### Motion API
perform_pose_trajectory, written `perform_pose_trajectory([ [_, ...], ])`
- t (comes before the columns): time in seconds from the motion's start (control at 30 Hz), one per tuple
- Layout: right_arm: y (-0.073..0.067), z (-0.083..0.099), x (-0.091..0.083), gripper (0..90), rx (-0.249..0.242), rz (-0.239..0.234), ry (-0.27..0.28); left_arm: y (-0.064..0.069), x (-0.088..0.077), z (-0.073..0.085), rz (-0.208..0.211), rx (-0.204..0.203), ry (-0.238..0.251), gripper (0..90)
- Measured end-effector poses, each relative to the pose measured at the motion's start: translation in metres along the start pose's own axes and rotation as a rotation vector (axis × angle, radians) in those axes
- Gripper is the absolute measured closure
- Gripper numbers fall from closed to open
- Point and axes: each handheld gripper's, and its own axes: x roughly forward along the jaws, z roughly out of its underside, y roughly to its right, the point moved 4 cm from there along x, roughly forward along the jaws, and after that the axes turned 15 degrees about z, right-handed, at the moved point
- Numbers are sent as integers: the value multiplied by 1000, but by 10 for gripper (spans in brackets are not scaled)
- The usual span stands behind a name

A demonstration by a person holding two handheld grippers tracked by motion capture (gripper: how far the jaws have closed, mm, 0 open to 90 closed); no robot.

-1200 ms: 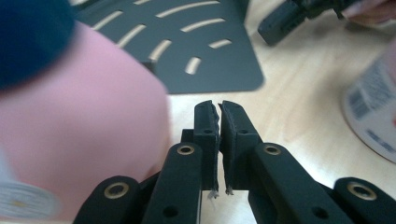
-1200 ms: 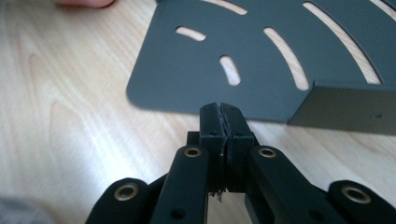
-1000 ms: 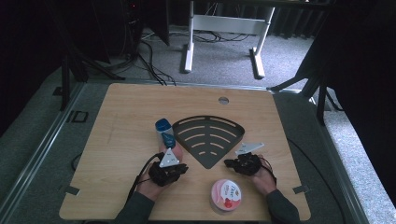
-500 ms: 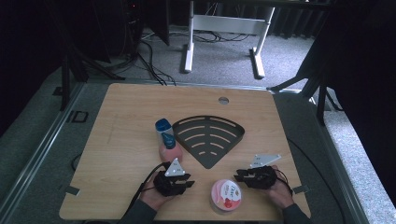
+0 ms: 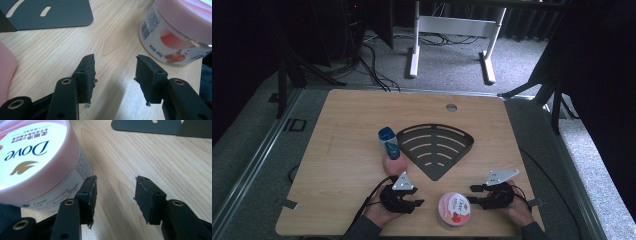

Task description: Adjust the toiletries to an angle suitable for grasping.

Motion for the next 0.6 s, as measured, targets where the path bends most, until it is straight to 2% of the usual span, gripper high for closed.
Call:
perform_pose_trajectory([
  [0.33, -4, 9, -9, 426, -33, -14, 5, 11, 5, -4, 25, 48, 5, 416],
  [0.6, -9, 11, -12, 383, -52, -36, 15, 18, 11, -6, 71, 72, 2, 363],
])
